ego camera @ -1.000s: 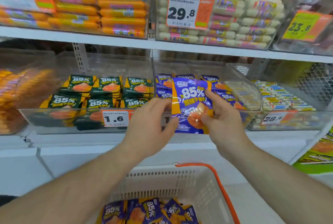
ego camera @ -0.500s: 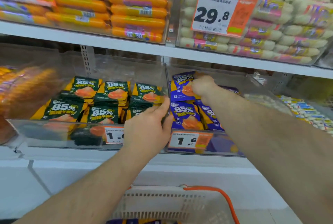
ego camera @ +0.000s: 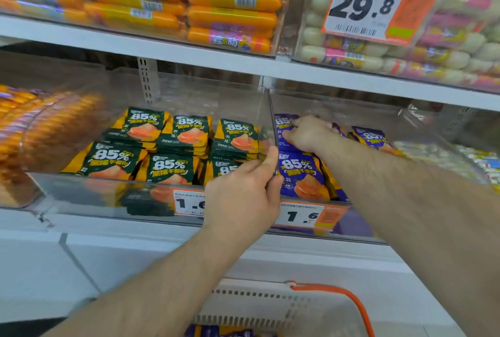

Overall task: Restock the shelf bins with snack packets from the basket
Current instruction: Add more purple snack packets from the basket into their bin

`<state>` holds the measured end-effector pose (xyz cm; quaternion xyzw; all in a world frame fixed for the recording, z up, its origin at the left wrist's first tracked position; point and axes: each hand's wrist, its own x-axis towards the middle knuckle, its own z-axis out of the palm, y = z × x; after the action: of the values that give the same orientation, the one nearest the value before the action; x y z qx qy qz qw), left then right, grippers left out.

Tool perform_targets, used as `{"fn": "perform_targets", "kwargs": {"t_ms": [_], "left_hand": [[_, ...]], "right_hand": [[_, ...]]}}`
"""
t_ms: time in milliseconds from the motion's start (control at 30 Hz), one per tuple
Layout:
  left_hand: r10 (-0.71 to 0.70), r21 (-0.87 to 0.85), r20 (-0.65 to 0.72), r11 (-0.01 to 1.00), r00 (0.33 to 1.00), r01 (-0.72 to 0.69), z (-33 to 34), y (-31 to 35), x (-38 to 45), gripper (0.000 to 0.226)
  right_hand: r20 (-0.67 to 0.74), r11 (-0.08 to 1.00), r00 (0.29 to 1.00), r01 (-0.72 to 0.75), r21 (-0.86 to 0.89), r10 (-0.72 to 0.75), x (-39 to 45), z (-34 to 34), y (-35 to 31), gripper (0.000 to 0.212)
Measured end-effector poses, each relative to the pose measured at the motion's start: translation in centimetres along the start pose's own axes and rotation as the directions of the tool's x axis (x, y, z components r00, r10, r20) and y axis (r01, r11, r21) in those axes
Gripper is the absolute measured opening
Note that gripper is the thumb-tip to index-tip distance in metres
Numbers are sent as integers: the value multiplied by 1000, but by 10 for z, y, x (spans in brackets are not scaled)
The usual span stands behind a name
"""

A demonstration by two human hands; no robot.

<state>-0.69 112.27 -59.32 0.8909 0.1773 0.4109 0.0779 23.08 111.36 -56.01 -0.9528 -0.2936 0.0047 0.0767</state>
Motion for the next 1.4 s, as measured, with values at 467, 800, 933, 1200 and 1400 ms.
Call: {"fn": "perform_targets", "kwargs": {"t_ms": [467, 800, 933, 1200, 1400], "left_hand": [[352, -342, 259, 904, 899, -255, -4, 26, -77, 21], [285, -203, 909, 940, 304, -274, 27, 8, -130, 24], [249, -181, 942, 941, 224, -286, 35, 9, -135, 24], [207, -179, 973, 955, 100, -235, 44, 1, -146, 24], [161, -146, 983, 976, 88, -161, 44, 1, -144, 26]], "right_hand": [[-903, 718, 370, 688, 107, -220, -184, 11, 17, 9], [33, 905, 999, -24, 424, 11, -271, 243, 92, 27], [644, 953, 754, -274, 129, 129, -309, 291, 119, 32], [768, 976, 606, -73, -205, 207, -354, 334, 126, 93], [796, 976, 573, -189, -103, 195, -345, 297, 105, 33]]}}
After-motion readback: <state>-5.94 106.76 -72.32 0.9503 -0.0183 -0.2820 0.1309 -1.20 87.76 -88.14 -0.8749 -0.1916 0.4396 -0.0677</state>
